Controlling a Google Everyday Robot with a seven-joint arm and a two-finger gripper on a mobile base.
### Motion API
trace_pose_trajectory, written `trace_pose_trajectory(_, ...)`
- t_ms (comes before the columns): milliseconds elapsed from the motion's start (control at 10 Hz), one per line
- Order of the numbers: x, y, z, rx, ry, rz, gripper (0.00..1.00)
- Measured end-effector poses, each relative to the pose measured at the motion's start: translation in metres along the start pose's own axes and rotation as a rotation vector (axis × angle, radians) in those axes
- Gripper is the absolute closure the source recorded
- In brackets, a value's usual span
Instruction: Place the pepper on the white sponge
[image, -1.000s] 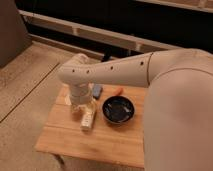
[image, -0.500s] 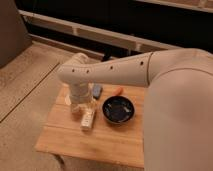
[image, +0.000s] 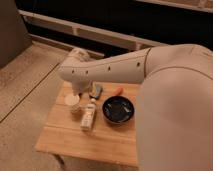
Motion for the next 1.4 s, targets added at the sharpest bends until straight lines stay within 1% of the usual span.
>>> trace_pose_trajectory(100, -0.0031, -0.0048, 0.0015, 0.004, -0.010, 0.012, 0.35)
trace_pose_trajectory(500, -0.0039, -0.0039, 0.0008, 0.002, -0.014, 0.014, 0.35)
trace_pose_trajectory(600, -0.0061, -0.0048, 0.0006, 0.000, -0.019, 0.029, 0.35)
trace_pose_trajectory(700, -0.0081, -0.0087, 0.0009, 0.001, -0.021, 0.061, 0.35)
trace_pose_trajectory(1400, -0.0080, -0.0070, 0.0007, -0.002, -0.021, 0.063, 0.35)
